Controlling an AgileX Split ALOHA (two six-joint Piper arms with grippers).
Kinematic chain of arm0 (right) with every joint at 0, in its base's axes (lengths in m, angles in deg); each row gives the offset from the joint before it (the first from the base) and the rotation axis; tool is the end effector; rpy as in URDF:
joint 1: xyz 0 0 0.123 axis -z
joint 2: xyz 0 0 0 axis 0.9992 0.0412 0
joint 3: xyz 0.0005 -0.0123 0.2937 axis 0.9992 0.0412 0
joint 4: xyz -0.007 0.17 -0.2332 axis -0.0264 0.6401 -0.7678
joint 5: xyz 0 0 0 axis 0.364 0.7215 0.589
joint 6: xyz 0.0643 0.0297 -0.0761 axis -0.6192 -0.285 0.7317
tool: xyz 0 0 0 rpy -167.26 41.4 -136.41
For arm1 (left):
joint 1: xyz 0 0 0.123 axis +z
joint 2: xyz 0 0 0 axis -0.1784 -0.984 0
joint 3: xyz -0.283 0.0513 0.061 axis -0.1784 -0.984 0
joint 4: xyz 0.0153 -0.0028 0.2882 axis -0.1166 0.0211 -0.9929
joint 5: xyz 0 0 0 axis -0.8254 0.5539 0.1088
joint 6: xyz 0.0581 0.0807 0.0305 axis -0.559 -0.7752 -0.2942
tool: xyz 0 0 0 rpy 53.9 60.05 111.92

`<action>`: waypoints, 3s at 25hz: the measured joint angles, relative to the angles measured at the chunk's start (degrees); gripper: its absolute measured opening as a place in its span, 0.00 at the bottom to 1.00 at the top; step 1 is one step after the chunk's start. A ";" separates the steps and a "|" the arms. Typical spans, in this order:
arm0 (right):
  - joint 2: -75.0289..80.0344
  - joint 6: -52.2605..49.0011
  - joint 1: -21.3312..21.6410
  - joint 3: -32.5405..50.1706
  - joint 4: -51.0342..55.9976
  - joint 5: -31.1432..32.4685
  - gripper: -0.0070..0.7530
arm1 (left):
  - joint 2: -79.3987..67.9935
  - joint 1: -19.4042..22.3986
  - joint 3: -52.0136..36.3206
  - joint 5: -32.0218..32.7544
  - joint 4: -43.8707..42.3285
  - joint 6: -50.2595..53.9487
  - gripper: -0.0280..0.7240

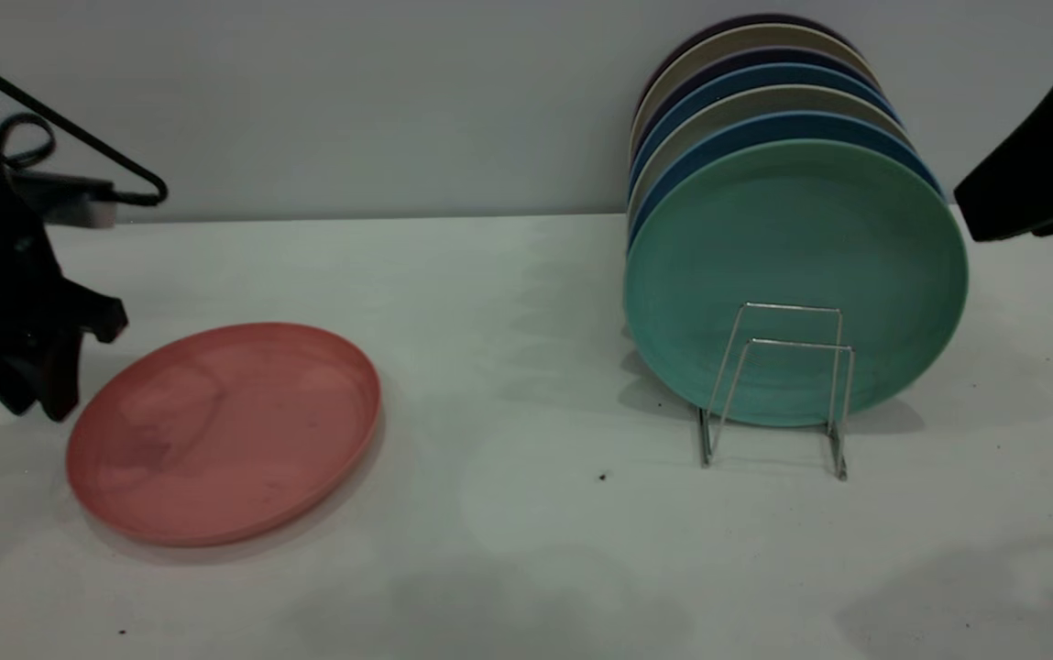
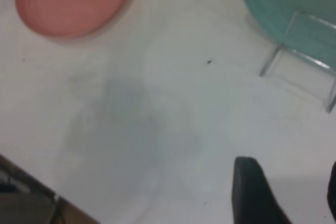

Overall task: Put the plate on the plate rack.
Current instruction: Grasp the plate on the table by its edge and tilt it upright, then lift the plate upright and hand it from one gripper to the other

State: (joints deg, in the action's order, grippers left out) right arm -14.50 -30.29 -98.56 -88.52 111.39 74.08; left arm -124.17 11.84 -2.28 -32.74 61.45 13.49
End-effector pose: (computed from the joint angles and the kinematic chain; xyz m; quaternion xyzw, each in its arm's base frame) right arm 0.2545 0.0872 0.2230 -0.1766 0.9085 0.1936 0.3256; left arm 0.4514 0.0180 0.0405 0.0624 0.9942 0.0344 0.0802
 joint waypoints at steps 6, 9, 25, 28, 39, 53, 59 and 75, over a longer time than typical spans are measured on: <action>0.00 0.12 0.00 0.00 0.13 -2.63 0.49 | -3.94 0.00 3.02 -0.45 4.19 -4.04 0.41; 0.04 0.12 0.00 0.00 0.15 -2.75 0.49 | -4.92 0.00 3.58 -0.94 5.70 -5.52 0.41; 0.25 0.17 0.00 0.00 0.25 -3.05 0.49 | -7.64 0.00 4.20 -5.50 5.57 -6.43 0.17; 0.25 0.17 0.00 0.00 0.25 -3.00 0.49 | -7.54 0.00 4.20 -6.89 5.57 -7.38 0.17; 0.25 4.02 0.00 0.00 0.20 1.34 0.49 | -0.84 -7.02 4.08 -6.12 5.11 -21.91 0.10; 10.38 14.03 -5.10 -5.52 6.37 9.67 0.49 | 15.24 -19.58 -2.76 1.45 4.80 -34.88 0.06; 16.79 15.96 -8.83 -8.73 7.20 8.87 0.57 | 22.24 -23.84 -8.82 1.98 4.68 -35.62 0.06; 24.47 24.64 -11.41 -10.78 18.41 5.70 0.68 | 31.04 -36.20 -14.21 2.35 7.23 -35.62 0.06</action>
State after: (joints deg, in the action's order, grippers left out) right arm 9.96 -5.65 -109.97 -99.30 129.81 79.78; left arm -93.13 -24.36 -16.49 -30.38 68.68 -22.12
